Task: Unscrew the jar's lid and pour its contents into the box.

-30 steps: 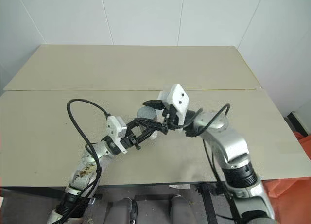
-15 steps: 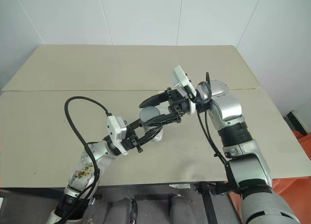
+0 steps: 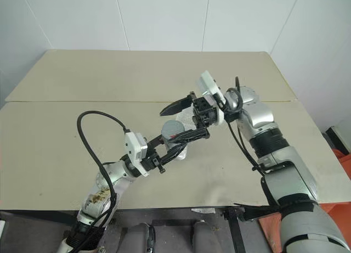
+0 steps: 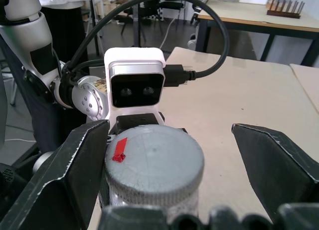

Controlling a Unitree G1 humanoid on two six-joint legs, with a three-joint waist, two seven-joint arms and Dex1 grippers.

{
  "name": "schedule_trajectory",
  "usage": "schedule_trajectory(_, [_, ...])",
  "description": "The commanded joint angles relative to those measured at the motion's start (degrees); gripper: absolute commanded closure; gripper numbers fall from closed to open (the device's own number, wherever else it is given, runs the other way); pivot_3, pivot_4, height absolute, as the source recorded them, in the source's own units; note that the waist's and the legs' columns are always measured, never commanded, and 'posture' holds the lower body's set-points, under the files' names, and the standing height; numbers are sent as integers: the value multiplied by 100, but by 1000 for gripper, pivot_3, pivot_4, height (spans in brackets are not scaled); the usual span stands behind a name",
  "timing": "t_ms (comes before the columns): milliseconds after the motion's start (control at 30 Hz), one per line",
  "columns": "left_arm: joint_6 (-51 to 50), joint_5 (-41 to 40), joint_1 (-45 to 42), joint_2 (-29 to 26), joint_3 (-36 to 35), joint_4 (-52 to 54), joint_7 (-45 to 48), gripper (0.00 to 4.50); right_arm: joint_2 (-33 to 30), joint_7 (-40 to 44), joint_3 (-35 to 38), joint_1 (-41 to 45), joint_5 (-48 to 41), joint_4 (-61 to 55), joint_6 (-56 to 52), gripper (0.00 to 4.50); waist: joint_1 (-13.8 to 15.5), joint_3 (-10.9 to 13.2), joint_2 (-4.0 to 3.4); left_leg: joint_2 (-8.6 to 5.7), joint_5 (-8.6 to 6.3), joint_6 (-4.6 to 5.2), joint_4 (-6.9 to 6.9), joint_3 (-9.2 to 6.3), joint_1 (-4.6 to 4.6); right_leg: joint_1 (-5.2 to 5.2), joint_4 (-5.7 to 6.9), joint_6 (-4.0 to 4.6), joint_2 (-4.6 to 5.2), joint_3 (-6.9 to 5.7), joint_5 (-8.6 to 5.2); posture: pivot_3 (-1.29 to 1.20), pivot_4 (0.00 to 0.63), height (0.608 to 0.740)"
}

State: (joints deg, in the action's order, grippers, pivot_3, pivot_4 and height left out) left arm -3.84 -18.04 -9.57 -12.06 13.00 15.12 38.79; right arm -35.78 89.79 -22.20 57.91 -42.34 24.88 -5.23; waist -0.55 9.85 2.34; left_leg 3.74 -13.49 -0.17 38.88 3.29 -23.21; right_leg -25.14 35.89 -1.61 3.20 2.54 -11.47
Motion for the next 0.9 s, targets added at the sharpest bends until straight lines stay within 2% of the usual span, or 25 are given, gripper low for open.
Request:
schedule_trajectory(33, [191, 8, -57, -12, -26, 36, 74, 2572, -460, 271, 824, -416, -435, -822, -340, 16, 39, 0, 0, 0, 0, 0, 0, -3, -1, 1, 0, 1, 0, -4, -1, 0, 150, 740])
schedule_trajectory(100, [232, 52, -109, 0, -65, -59, 40, 2572, -531, 53, 1121, -714, -321, -1266, -415, 16, 50, 0, 0, 0, 0, 0, 0, -1, -2, 0, -2, 0, 1, -3, -1, 0, 150, 740])
schedule_trajectory(233, [310, 266, -323, 51, -114, -357, -121, 2572, -381, -2203, 1816, -1666, 302, -2692, -587, 16, 17, 0, -1, 1, 0, 0, 0, -2, 2, -1, 3, 0, -1, -1, -1, 0, 150, 740])
schedule_trajectory(333, [412, 391, -447, 74, -180, -523, -230, 2572, -205, -3666, 2258, -2502, 293, -3880, -1243, 16, 11, -1, -1, -1, 0, -1, 2, -2, 2, -3, 12, 0, -1, 1, -1, 0, 150, 740])
schedule_trajectory(433, [457, 405, -540, 100, -231, -617, -258, 2572, 178, -5205, 2215, -3327, 644, -5205, -1847, 16, 16, -1, -3, -1, 0, -1, 2, -4, -1, -4, 11, 0, -1, 0, -2, 0, 150, 740])
schedule_trajectory(533, [464, 422, -610, 116, -270, -704, -260, 2572, 701, -6511, 2068, -3645, 766, -6151, -2581, 16, -26, -1, -3, -2, 0, -1, 2, -1, -4, -9, 9, -2, 0, 4, -2, 0, 150, 740])
schedule_trajectory(733, [534, 526, -750, 176, -273, -916, -295, 2572, 1050, -7477, 1536, -3810, 1486, -6762, -3156, 16, -23, -2, -3, -3, 1, 0, 8, -3, 2, 0, 10, -20, 0, 2, -9, 0, 150, 740])
schedule_trajectory(900, [569, 588, -805, 239, -232, -968, -326, 2572, 1054, -7363, 1504, -3959, 1606, -6733, -3132, 16, -21, -2, -3, -3, 1, 1, 7, -4, -3, 0, 4, -12, 0, 2, -4, 0, 150, 740])
